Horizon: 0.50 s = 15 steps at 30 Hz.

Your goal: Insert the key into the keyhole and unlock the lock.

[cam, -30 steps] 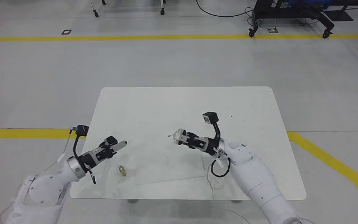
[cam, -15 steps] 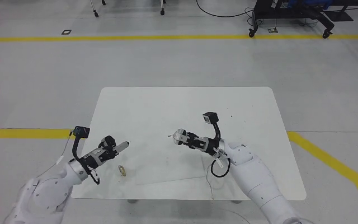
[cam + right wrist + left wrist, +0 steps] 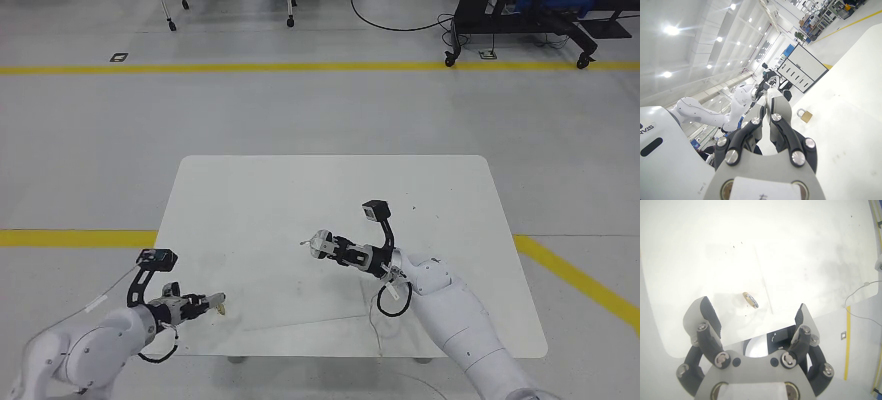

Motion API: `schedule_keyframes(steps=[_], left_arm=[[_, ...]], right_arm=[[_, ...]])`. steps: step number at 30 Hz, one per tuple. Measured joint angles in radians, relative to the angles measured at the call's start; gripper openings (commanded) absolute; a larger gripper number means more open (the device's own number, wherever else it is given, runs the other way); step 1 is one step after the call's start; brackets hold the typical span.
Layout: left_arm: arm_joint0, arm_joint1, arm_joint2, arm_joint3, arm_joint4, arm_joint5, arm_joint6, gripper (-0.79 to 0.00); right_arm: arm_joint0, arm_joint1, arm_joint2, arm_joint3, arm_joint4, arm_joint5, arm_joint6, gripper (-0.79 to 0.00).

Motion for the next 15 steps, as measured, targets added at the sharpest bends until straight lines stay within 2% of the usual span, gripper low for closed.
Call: schedule_keyframes(steps=[4, 7, 12, 15], left_arm=[[-0.07, -0.004, 0.076, 0.08, 0.012, 0.042, -0.034, 0.0], [-0.107, -0.008, 0.126, 0.12, 0.06, 0.077, -0.021, -0.006], [-0.142, -0.014, 0.181, 0.16, 0.093, 0.107, -0.001, -0.323], [-0.147, -0.013, 0.19, 0.162, 0.103, 0.105, -0.008, -0.409]], right_arm=[[0.0, 0.0, 0.0, 0.0, 0.0, 0.0, 0.0, -0.785], [0.0, 0.0, 0.0, 0.0, 0.0, 0.0, 0.0, -0.785], [0.0, 0.0, 0.0, 0.0, 0.0, 0.0, 0.0, -0.785], [0.0, 0.0, 0.0, 0.0, 0.0, 0.0, 0.0, -0.785]])
